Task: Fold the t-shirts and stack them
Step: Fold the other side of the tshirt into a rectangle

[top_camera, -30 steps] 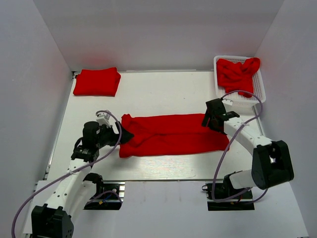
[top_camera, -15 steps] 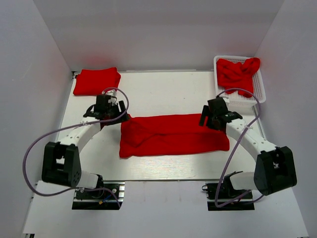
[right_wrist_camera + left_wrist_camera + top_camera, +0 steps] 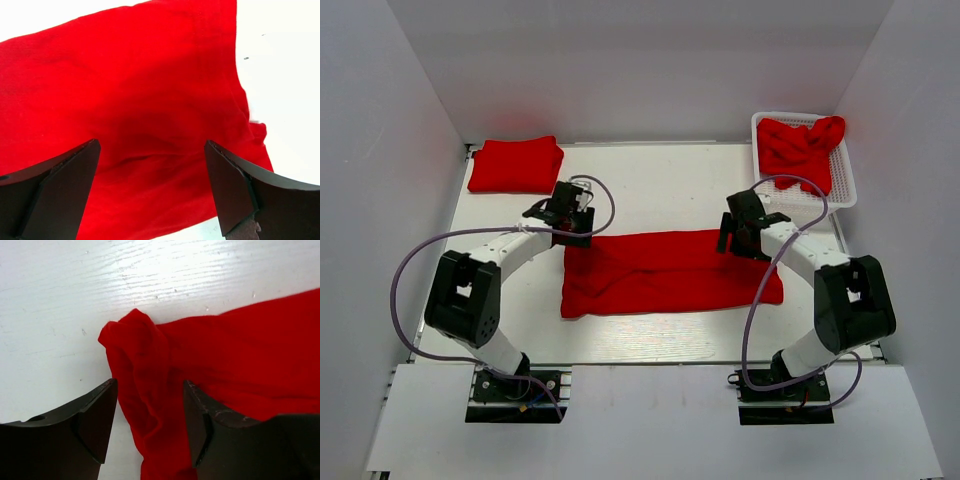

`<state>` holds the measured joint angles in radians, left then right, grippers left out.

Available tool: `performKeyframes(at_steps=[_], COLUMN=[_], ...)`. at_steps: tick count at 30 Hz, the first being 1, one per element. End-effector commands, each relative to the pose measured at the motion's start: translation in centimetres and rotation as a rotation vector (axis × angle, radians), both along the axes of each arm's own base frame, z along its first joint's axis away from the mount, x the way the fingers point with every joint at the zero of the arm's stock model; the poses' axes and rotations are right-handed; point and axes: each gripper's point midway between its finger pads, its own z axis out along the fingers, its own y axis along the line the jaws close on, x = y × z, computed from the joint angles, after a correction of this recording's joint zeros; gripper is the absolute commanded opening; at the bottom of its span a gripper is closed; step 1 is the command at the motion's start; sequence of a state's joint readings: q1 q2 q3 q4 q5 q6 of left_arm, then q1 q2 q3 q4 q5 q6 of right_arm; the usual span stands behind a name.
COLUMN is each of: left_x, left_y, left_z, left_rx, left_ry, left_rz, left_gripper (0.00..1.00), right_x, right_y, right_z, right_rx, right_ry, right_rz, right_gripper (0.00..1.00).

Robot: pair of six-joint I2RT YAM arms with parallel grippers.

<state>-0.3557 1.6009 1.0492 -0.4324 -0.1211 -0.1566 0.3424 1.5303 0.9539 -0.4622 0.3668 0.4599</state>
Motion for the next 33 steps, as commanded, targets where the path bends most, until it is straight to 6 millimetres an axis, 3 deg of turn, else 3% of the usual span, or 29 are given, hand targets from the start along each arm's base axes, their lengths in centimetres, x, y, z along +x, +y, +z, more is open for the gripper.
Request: performKeyframes(at_steps=[1,4,9,11,15,18,19,24,25,29,33], left_x=[0.2,0.2,1.0,1.3,2.0,1.9,2.0,2.1,2.4,2.5,1.6], left_y=[0.5,0.1,0.7,1.0,-0.2,-0.3,-0.1,0.5,1.8,3.2,5.9], left_z=[1.1,0.5,-0.3,-0.6,-0.6,-0.8,-0.8,-0.3,0.2,1.7,1.1], left_rx=[0.077,0.089,0.149,0.149,0.077,0.075,0.083,0.075,0.098,0.081,0.064], left_ry=[-0.039,-0.032,-0.033,-0.033,-0.054,-0.055,-0.058,-0.088,-0.113,-0.179,-0.153], left_rz=[-0.019,-0.026,0.005,0.015,-0.026,-0.039,-0.032,0.052,0.116,0.245,0.465], left_gripper=[0.65,0.58,0.35,0.34,0.34,0.14,0.0,0.0,0.0,0.0,0.0], right_x=[1.7,1.8,1.6,1.4,1.2,1.2,1.3,1.1,1.1,0.8,0.3], right_y=[0.2,0.1,-0.5,-0.5,-0.1,-0.1,-0.2,-0.4,-0.5,-1.0,-1.7], right_z=[1.1,0.7,-0.5,-0.9,-1.8,-2.1,-2.0,-2.6,-2.9,-3.8,-4.7], right_rx=[-0.002,-0.014,-0.039,-0.037,-0.024,-0.021,-0.019,-0.032,-0.033,-0.035,-0.031], right_ry=[-0.044,-0.033,-0.006,0.005,0.028,0.033,0.028,0.041,0.048,0.072,0.099], right_rz=[-0.003,-0.007,-0.028,-0.033,-0.021,-0.023,-0.028,-0.035,-0.038,-0.068,-0.103], right_gripper=[0.9,0.9,0.9,0.9,0.9,0.9,0.9,0.9,0.9,0.87,0.83])
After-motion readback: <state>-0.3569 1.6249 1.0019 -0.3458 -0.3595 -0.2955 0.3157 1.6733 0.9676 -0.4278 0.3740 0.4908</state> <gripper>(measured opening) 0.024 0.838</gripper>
